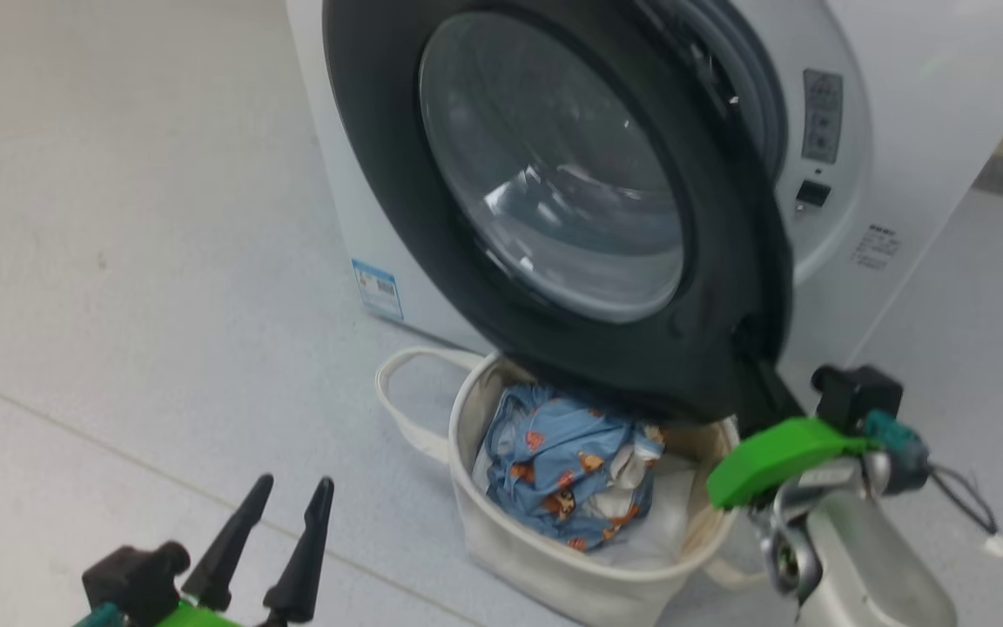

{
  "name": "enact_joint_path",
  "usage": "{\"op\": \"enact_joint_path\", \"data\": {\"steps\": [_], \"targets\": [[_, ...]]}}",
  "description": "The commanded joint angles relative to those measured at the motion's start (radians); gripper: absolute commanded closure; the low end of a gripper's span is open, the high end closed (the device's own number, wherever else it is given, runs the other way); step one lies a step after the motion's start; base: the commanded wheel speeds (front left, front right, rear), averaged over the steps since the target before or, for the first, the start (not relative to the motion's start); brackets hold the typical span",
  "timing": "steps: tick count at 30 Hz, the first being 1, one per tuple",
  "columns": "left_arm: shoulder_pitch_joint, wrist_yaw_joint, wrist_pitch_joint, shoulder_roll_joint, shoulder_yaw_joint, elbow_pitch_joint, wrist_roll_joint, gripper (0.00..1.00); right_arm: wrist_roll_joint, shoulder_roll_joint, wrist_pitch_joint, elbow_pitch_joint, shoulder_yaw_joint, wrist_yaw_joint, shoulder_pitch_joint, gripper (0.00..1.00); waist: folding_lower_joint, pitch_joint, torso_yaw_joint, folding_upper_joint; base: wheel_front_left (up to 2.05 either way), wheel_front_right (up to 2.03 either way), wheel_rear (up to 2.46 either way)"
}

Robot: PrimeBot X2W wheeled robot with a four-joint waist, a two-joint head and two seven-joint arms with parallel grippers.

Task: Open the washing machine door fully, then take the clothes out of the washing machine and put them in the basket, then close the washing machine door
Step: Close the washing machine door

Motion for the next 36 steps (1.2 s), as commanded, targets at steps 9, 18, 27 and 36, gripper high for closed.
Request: {"op": "enact_joint_path", "data": {"steps": [9,18,27,36], "targets": [[-0.126,-0.032,-0.036,-0.008,0.024,-0.002,-0.01,0.0,-0.062,0.003,-0.021,0.099,-0.136,0.0,-0.25,1.0,0.0,0.139,0.031,0.0,0.0,0.0,0.0],[-0.168,-0.049,-0.056,-0.023,0.014,0.039,-0.011,0.0,-0.116,0.003,-0.021,0.177,-0.272,0.0,-0.386,1.0,0.0,0.167,0.053,0.0,0.0,0.0,0.0],[-0.175,-0.051,-0.06,-0.02,0.011,0.059,-0.014,0.0,-0.149,0.004,-0.021,0.227,-0.361,0.0,-0.441,1.0,0.0,0.141,0.052,0.0,0.0,0.0,0.0],[-0.152,-0.037,-0.055,-0.005,0.013,0.059,-0.016,0.0,-0.118,0.004,-0.021,0.248,-0.26,0.0,-0.372,0.0,0.0,0.077,-0.002,0.0,0.0,0.0,0.0]]}}
